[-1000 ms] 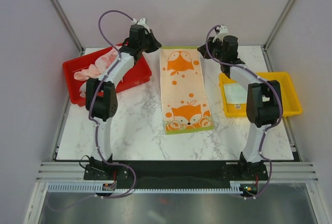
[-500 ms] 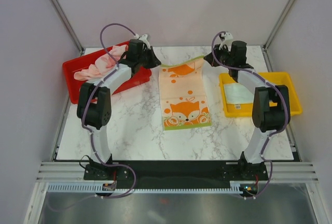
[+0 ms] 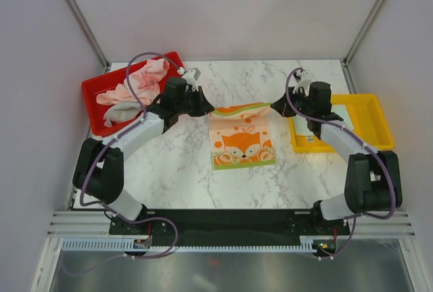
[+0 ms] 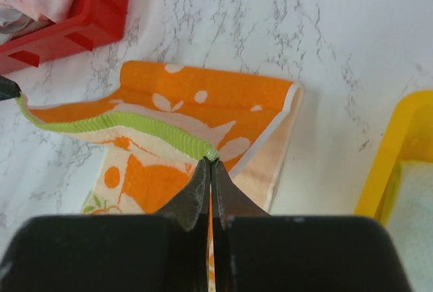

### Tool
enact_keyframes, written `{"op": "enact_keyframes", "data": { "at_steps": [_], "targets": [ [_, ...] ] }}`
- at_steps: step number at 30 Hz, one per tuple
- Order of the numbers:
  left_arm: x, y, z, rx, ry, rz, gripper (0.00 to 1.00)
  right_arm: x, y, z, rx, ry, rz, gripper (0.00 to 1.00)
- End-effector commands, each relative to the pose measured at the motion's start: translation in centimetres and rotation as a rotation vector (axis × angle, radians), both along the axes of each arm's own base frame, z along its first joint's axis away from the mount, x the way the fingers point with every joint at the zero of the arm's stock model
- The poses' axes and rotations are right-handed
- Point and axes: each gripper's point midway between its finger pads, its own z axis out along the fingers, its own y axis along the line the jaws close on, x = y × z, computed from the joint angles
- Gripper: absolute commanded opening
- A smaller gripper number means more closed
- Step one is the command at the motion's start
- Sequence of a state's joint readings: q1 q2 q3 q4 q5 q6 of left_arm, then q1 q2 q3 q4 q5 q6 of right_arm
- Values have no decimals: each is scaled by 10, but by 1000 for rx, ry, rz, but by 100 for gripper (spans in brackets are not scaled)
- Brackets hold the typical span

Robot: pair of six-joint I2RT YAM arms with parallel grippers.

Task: Fold and stack the towels
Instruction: Fold the towel

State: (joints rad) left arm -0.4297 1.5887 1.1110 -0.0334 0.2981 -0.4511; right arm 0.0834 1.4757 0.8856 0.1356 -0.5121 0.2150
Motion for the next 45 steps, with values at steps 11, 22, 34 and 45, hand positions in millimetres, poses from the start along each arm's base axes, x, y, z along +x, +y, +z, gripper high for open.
{"op": "enact_keyframes", "data": {
  "at_steps": [11, 22, 34, 45],
  "targets": [
    [-71, -6, -28, -6, 78, -61, 2, -74, 27, -18, 54, 125, -46, 0],
    [-89, -7, -41, 27, 95, -75, 2, -88, 12, -29, -7, 140, -113, 0],
    [-118, -4, -60, 59, 139, -81, 2, -112, 7, -45, 7, 221, -143, 0],
    [-134, -5, -82, 86, 180, -84, 2, -134, 10, -74, 56, 302, -147, 0]
  ]
}}
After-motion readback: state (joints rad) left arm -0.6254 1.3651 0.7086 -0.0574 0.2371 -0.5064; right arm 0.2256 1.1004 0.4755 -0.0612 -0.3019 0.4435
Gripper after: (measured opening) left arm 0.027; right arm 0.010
